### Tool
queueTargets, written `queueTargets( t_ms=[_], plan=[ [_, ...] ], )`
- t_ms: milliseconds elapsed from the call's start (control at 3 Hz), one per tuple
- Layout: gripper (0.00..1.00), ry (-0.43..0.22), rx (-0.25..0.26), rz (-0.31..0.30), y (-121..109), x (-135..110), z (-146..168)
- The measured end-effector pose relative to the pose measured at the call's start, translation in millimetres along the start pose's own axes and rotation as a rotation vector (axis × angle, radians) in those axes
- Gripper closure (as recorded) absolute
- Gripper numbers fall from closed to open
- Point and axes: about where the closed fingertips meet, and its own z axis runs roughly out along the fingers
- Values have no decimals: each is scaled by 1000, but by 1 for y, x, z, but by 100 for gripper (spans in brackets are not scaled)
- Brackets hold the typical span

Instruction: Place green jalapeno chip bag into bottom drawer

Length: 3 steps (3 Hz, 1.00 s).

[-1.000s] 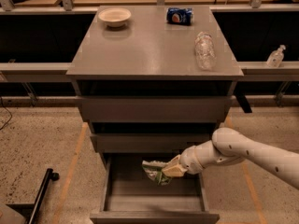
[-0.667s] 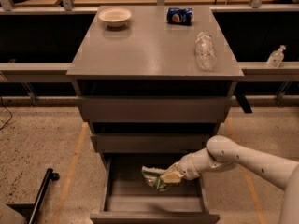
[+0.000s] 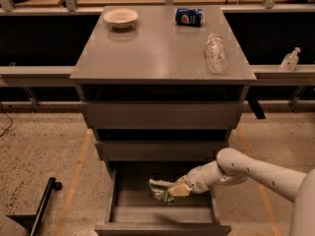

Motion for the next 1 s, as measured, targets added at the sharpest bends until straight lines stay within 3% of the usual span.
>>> queueTargets(
  t_ms=[667, 1000],
  plan=[
    [100, -48, 43, 39, -39, 30, 21],
    [82, -51, 47, 96, -70, 53, 33]
  ],
)
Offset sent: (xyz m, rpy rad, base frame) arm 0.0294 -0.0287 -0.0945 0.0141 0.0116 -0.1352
